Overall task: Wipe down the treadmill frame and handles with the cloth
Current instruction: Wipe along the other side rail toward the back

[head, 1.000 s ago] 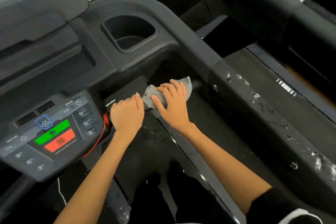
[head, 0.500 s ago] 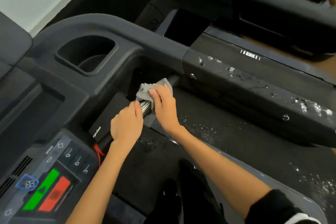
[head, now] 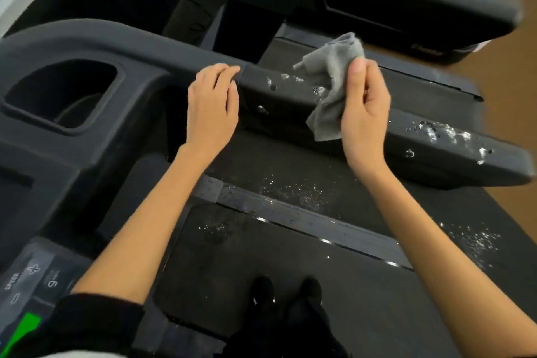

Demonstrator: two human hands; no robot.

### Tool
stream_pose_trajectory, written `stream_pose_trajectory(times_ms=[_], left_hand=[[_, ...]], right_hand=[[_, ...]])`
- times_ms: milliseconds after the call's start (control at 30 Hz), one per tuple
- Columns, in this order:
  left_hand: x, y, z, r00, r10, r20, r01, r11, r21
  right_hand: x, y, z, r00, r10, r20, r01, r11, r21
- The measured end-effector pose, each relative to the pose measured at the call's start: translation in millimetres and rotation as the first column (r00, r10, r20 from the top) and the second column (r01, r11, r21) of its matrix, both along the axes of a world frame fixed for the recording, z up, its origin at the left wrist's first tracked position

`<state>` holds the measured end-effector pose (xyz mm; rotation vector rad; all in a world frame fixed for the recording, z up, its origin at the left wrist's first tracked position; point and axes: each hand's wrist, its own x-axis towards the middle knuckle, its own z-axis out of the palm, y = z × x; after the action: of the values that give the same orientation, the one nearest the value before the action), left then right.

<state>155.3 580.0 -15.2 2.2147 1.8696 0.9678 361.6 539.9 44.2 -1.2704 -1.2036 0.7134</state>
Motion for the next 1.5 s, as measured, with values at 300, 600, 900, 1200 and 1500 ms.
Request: stream_pose_trajectory(times_ms=[300,600,900,1200,1500], left_hand=[[7,49,-32,0.985,-0.025,-0.171,0.022,1.0,-0.017],[9,57,-41,0.998,0.005,-0.055,0.0,0.995,0.097],[2,62,-33,0.993,-0.027,-0.111,0.028,1.0,0.01],[0,60,-29,0.989,-0.047,-0.137,0.036,0.996,-0.082],[-3,61,-28,0.986,-0.079,-0.145,0.061,0.99,-0.126]], right_hand=[[23,40,-102,0.334,-0.241,0.911,0.086,0.971,0.225],[6,54,-101,0.329,-0.396,0.857,0.209,0.916,0.343],[-21,74,-89,0.36,-0.375,0.854,0.336,0.906,0.256],[-63,96,-75,0.351,-0.056,0.935,0.221,0.975,-0.024],[-82,90,-85,0.48,-0.185,0.857,0.079,0.983,0.168]])
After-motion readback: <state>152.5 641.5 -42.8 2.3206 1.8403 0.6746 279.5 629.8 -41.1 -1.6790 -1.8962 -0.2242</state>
